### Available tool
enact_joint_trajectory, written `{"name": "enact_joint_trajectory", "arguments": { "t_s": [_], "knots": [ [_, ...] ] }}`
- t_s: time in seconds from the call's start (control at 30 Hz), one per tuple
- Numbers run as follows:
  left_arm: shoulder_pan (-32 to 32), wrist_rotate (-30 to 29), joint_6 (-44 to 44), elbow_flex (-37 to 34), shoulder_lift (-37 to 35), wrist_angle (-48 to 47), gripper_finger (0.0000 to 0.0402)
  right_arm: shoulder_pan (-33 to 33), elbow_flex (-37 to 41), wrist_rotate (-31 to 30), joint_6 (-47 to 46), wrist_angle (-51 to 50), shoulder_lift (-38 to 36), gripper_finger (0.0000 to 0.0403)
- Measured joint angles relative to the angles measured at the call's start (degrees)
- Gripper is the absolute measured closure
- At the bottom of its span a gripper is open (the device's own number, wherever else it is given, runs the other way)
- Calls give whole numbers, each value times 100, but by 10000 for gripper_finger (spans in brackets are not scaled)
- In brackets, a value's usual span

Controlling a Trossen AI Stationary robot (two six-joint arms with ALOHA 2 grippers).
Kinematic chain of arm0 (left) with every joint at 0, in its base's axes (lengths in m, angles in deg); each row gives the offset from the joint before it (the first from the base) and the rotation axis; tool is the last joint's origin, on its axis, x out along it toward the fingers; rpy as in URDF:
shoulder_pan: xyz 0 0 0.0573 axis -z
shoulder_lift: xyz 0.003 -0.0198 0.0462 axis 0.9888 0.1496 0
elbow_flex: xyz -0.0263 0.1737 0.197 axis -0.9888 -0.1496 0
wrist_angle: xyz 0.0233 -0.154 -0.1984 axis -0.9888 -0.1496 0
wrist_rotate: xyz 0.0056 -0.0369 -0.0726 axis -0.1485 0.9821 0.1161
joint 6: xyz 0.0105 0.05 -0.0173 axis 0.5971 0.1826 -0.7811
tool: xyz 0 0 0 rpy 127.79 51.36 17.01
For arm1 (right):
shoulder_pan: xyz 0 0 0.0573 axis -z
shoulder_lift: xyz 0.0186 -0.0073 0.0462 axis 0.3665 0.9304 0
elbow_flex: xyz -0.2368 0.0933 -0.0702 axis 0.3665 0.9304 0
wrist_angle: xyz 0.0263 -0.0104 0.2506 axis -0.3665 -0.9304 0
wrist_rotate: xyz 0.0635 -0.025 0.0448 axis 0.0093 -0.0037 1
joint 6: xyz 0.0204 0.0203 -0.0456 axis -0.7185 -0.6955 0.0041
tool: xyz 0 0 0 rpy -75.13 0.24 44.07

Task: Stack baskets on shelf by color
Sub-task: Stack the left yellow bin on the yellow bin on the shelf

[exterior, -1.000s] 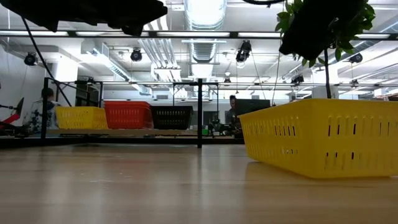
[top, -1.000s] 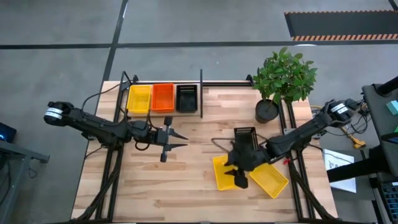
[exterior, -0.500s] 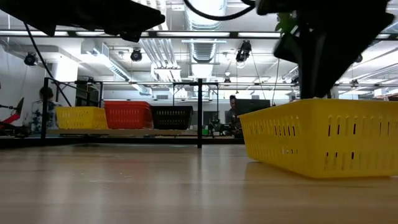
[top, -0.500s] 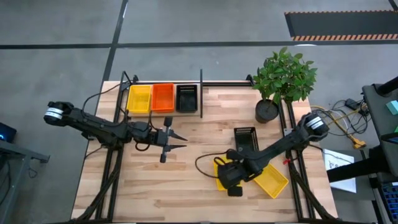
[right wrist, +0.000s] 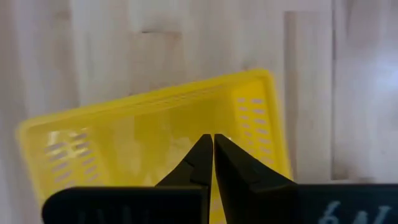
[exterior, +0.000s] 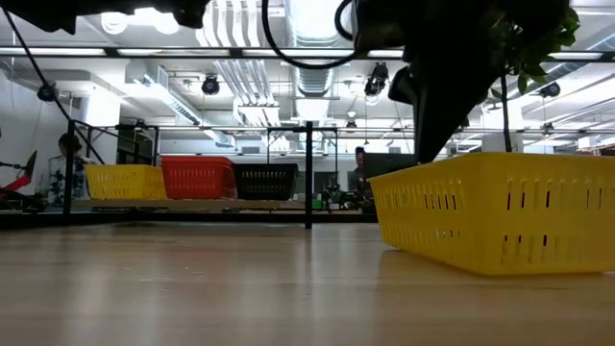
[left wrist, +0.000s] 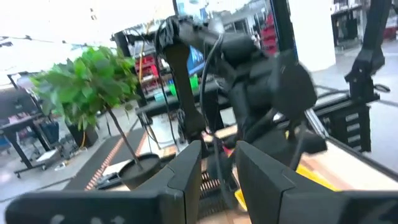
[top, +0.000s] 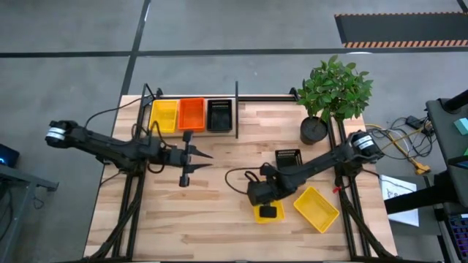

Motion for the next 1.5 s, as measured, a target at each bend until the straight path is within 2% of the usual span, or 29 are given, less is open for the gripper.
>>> {"name": "enact_joint_trajectory", "arguments": {
  "t_s": [0.37, 0.67, 0.9, 0.97, 1.13, 1.17, 1.23, 1.3, 1.43, 1.5],
  "knots": [
    [0, 2, 156, -88, -293, -147, 317, 476, 122, 68, 485, 203, 2, 394],
    [0, 2, 102, -88, -277, -289, 317, 617, 408, 99, 873, 775, 7, 394],
    [0, 4, 104, -90, -197, -296, 317, 612, 581, 77, 879, 803, 7, 394],
    [0, 4, 104, -90, -198, -293, 317, 621, 585, -199, 878, 1084, 7, 394],
    [0, 4, 102, -90, -201, -297, 317, 632, 467, -2082, 1336, 2110, 7, 394],
    [0, 4, 100, -90, -201, -323, 317, 632, 395, -2387, 1485, 2093, 1, 394],
    [0, 4, 92, -92, -201, -403, 317, 626, 230, -2597, 1779, 1871, -43, 394],
    [0, 5, -9, -94, -201, -481, 317, 619, 42, -2332, 2036, 1505, -155, 394],
    [2, 7, -61, -94, -190, -532, 317, 621, -171, -952, 2115, 742, -422, 394],
    [2, 7, -170, -94, -94, -490, 317, 557, -130, -676, 2009, 563, -528, 394]
  ]
}}
